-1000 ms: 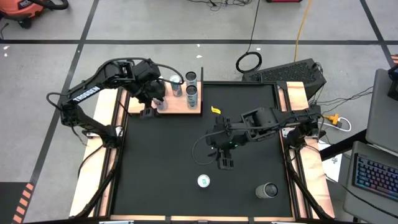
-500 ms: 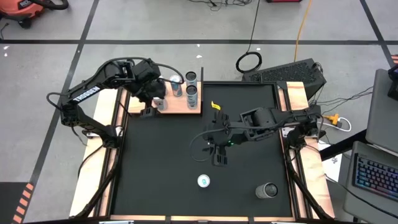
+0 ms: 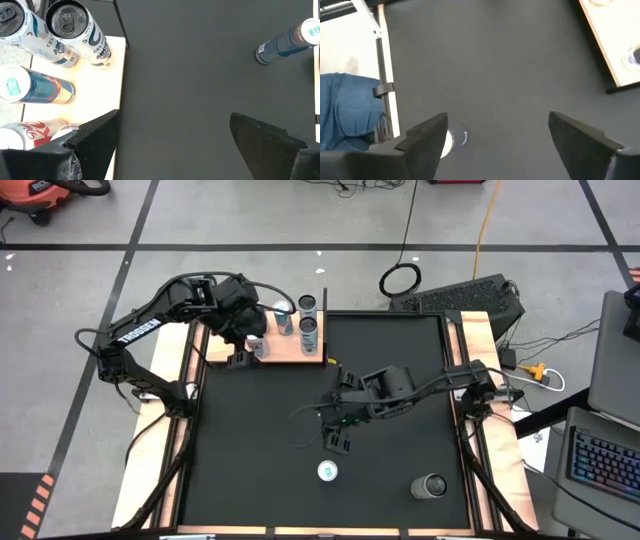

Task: Place canned beverage on shelf
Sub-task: Align the blue soda can on the shelf with the other blue soda can on the shelf

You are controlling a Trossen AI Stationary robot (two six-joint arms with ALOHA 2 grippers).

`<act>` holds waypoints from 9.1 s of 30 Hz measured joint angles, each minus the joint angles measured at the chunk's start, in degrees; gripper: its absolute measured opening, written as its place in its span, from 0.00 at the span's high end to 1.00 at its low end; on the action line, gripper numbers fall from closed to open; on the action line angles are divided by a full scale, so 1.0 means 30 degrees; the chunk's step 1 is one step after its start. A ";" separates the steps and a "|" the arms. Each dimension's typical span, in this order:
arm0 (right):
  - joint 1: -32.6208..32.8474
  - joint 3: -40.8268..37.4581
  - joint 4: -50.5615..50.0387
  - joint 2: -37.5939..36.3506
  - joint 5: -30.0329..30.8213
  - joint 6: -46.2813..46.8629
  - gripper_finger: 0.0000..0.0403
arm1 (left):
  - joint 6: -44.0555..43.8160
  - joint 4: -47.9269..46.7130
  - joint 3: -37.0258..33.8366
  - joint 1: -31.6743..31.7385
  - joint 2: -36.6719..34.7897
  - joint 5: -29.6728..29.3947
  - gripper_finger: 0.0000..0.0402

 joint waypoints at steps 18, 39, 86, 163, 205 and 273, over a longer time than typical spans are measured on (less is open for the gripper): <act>-0.0248 0.0000 0.2166 0.0294 0.0572 -0.7205 0.05 | 0.0007 0.0168 0.0000 -0.0004 0.0000 0.0014 0.07; -0.0443 0.0000 1.1757 0.0287 0.0558 -0.6930 0.05 | 0.0015 0.0160 0.0000 -0.0001 0.0000 0.0035 0.07; 0.3325 0.0002 0.0353 0.5536 -0.1500 0.0039 0.05 | 0.0029 -0.0517 0.0000 0.0002 0.0000 -0.0716 0.07; -0.5996 0.0136 0.2724 0.5103 -0.1963 -0.7277 0.50 | 0.0015 -0.2178 -0.0051 0.0038 -0.1291 -0.3237 0.07; -0.9662 0.0146 0.8793 0.3230 -0.0498 -1.3111 0.50 | 0.0020 -0.2193 -0.0044 0.0147 -0.2718 -0.3324 0.07; -1.0217 0.0146 0.9225 0.6035 -0.2971 -1.4510 0.45 | 0.0052 -0.2186 -0.0044 0.0147 -0.2710 -0.3309 0.07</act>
